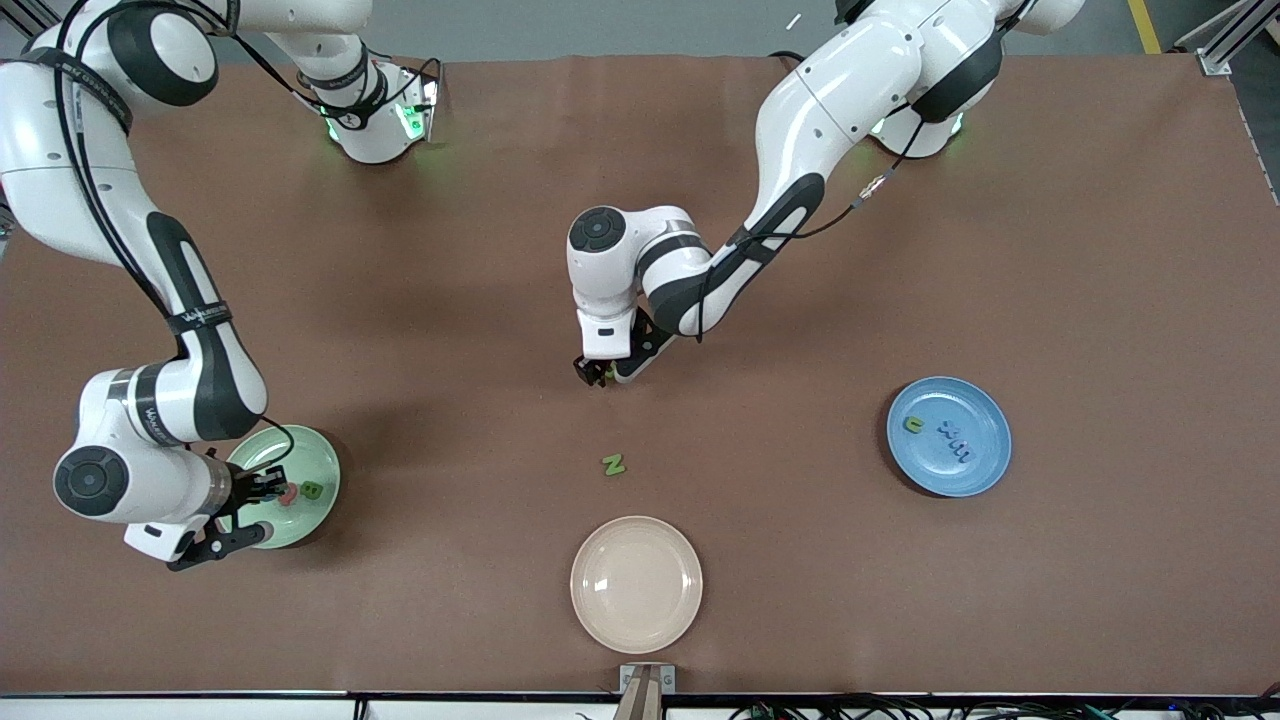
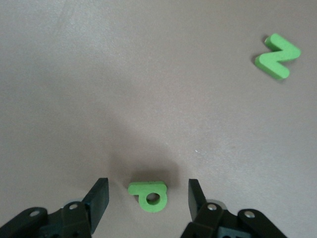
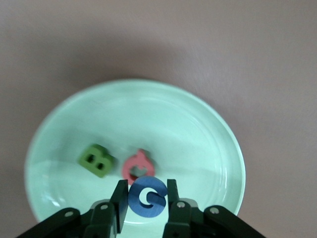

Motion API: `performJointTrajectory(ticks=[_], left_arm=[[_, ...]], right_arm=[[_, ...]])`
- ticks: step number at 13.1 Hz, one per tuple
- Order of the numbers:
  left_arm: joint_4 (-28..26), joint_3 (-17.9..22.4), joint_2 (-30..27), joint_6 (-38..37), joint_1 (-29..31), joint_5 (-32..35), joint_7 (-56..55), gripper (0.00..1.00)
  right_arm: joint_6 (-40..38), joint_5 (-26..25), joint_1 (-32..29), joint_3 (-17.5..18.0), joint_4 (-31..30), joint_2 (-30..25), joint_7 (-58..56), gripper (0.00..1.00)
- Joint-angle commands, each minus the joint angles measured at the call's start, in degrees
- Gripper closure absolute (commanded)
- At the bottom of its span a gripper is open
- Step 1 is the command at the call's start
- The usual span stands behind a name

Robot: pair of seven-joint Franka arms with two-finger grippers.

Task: Sort upper and lower case letters into plates
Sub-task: 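Release the blue G on the green plate with the right gripper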

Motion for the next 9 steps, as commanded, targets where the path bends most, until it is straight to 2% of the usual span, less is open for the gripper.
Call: performJointTrajectory(ticks=[1,3,5,7,8,9], left_arm=[[6.3,0.6,3.7,-4.2,-1.9,-2.8,4.1,0.35],[6.4,0.6,3.7,-4.4,-2.0,-4.3,5.4,0.36],[6.4,0.6,4.0,-4.3,-2.0,-4.3,5.5,0.44],[6.4,0.6,4.0,-4.3,-1.9,-4.7,5.7,0.65],[6.3,0.6,4.0,-4.3,-1.8,-5.2,5.8,0.73],[6.3,0.6,4.0,-4.3,-1.5,-5.7,5.9,0.78]], right_arm=[[1.6,0.1,-2.1,2.2,-3.8,-1.1,-0.4,0.23],[1.4,0.3,-1.8,3.6,-3.8,-1.5,0.4,0.17],[1.2,2.5,-1.3,6.8,-3.2,-2.2,4.9,0.14],[1.1,2.3,1.5,9.7,-2.9,-2.3,17.7,0.12],[1.2,2.1,3.7,9.9,-2.5,-2.3,24.0,0.12],[1.2,2.0,6.8,9.8,-2.0,-2.3,31.0,0.12]])
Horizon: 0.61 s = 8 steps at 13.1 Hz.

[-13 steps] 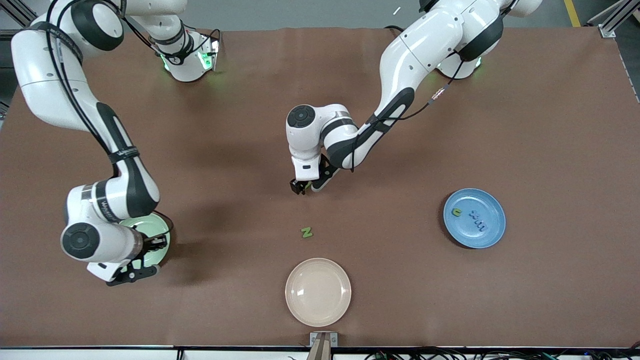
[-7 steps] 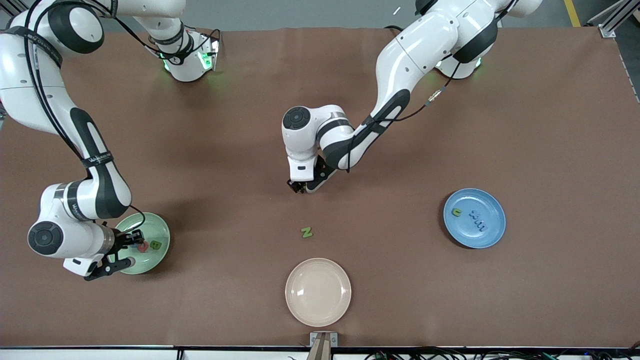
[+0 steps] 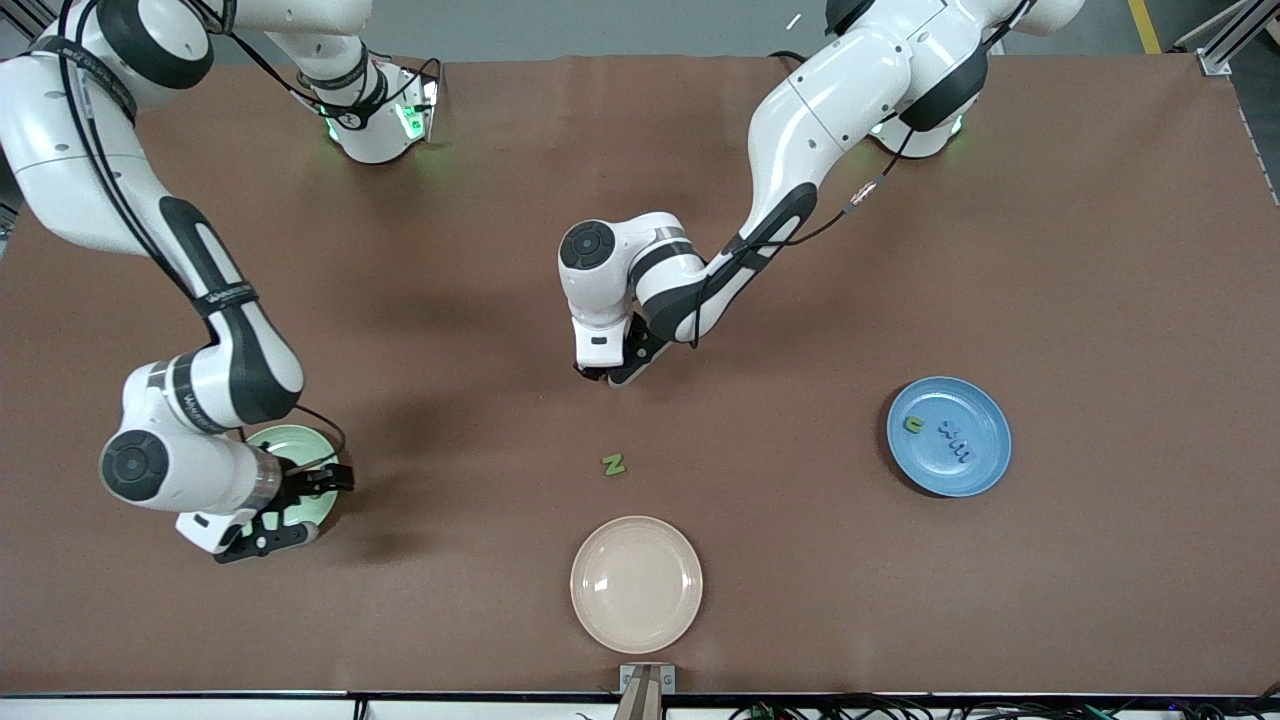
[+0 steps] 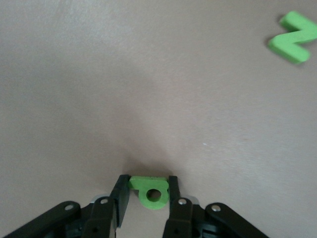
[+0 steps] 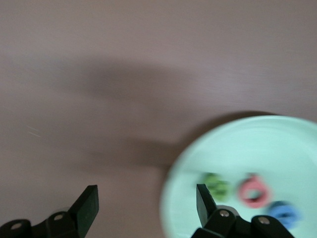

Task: Sort upper and lower case letters into plates
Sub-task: 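Release the blue G on the green plate with the right gripper, then place the d on the blue plate while the right gripper grasps the Z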

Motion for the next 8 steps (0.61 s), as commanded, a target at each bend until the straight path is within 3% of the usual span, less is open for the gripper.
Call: performJointTrajectory(ticks=[1,3,6,8], left_arm=[[1.7,0.7,1.8,0.1,-0.3,-1.6,1.5,0.84],[1.4,0.7,1.4,0.0,1.0,-1.6,1.9,0.97],[1.2,0.7,-2.4,-6.7,4.9,-1.3,3.4,1.0],[0.2,0.3,-5.8,-9.2,9.4,-1.4,10.8,1.0]], right_arm=[[-0.1,0.5,6.9,-0.2,0.2,-1.0,16.4,0.12],[0.3,0.1,11.6,-0.4,1.5,-0.8,25.3,0.12],[0.5,-0.1,16.3,-1.2,4.0,-0.2,32.9,0.12],[1.1,-0.1,19.8,-2.8,5.4,0.2,36.3,0.12]])
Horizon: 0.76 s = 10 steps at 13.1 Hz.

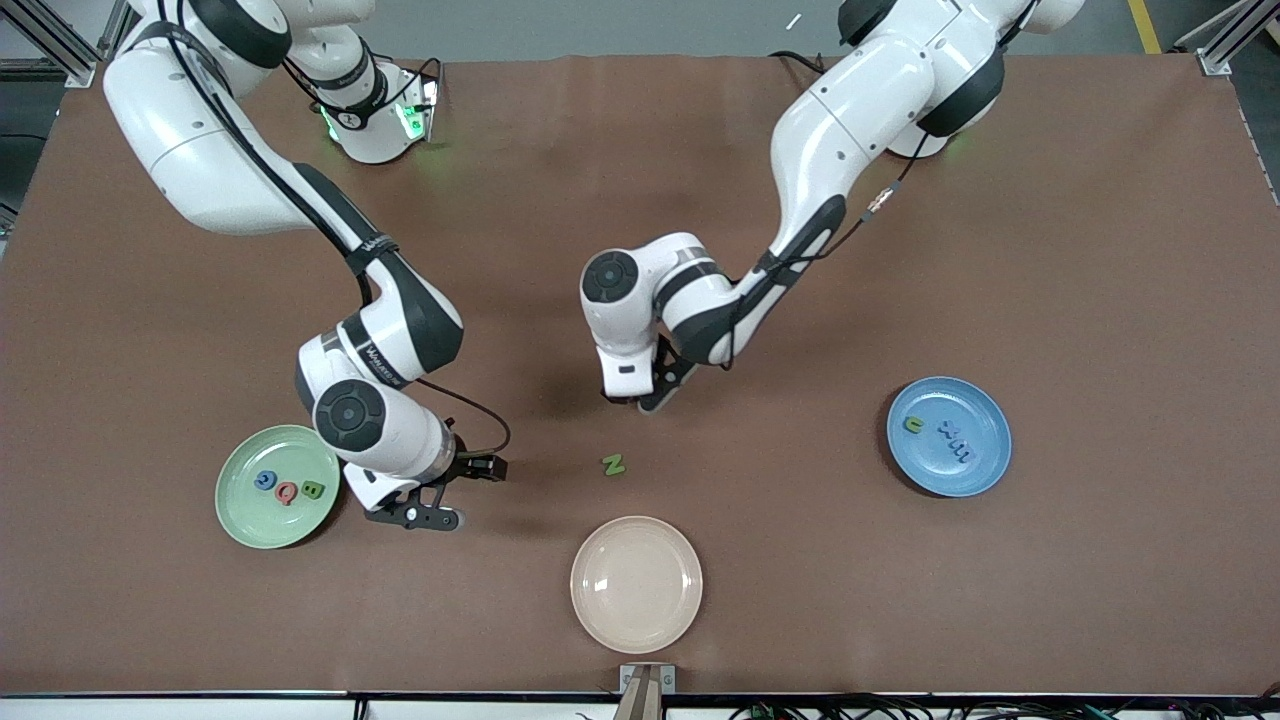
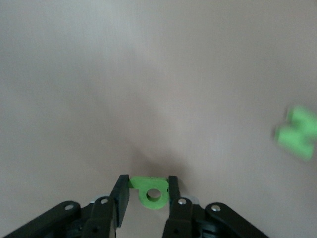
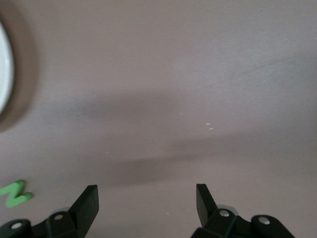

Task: Sort upper and lower case letters into plates
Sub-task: 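Place the d on the blue plate while the right gripper grasps the Z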

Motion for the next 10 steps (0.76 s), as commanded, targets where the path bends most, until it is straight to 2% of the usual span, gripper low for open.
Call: performJointTrajectory(ticks=[1,2,4,7,10], left_arm=[[-2.0,-0.3,-6.1,-4.4,5.2,-0.5,7.3,1.0],[-2.1,-0.6,-7.9,-5.8,7.9,-0.6,10.2,1.0],[-3.0,-4.4,-9.7,-8.0,15.6,-0.9,18.8,0.99],[-10.8,-9.9,-13.4,-11.7,28.6,-0.6,28.4,0.98],[-19.7,-14.2,-16.3,-11.3,42.0,-0.4,34.5,0.98]], right_arm=[[1.7,0.0,4.4,-3.2,2.0,0.5,4.6,0.12],[3.6,0.0,6.4,-4.5,2.1,0.6,6.0,0.12],[9.1,0.0,12.4,-9.1,2.1,1.6,8.6,0.12],[17.6,0.4,20.5,-15.6,2.2,4.0,10.3,0.12],[20.6,0.3,23.3,-16.3,2.3,5.3,11.0,0.12]])
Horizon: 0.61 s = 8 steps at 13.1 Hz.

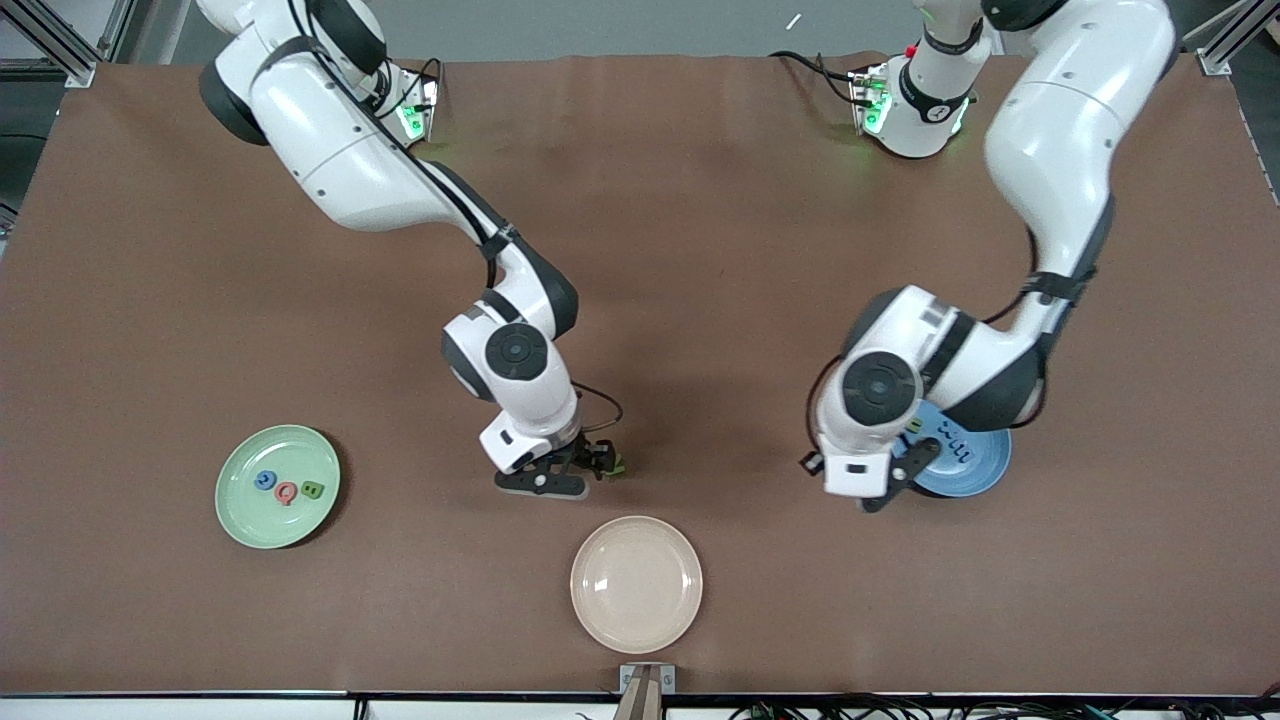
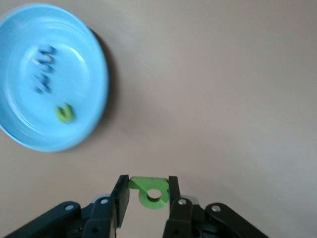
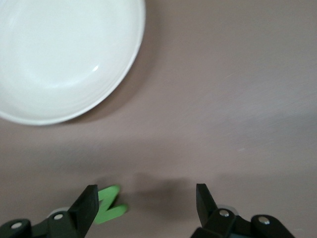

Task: Sort upper and lower case letters into plates
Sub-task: 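Place the d on the blue plate while the right gripper grasps the Z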

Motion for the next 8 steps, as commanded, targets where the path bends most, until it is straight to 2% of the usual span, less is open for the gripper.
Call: performJointTrajectory(ticks=[1,3,6,8], left_arm=[[-10.5,-4.9,-4.3,0.7,11.9,-0.1,4.3,0.98],[-13.3,-6.7,-4.2,0.8,18.3,0.2,7.6,0.96],[-15.9,-6.7,-3.6,3.0,21.2,3.0,9.3,0.85],[-16.5,-6.7,-3.6,4.2,22.0,3.4,9.5,0.42]], right_arm=[[1.5,0.3,1.9,-1.2,1.2,0.8,0.6,0.12],[1.7,0.2,3.4,-2.0,1.8,1.5,0.6,0.12],[4.2,0.2,7.0,-5.7,2.6,3.3,0.6,0.13],[4.9,0.2,7.6,-6.2,2.7,3.9,0.6,0.14]])
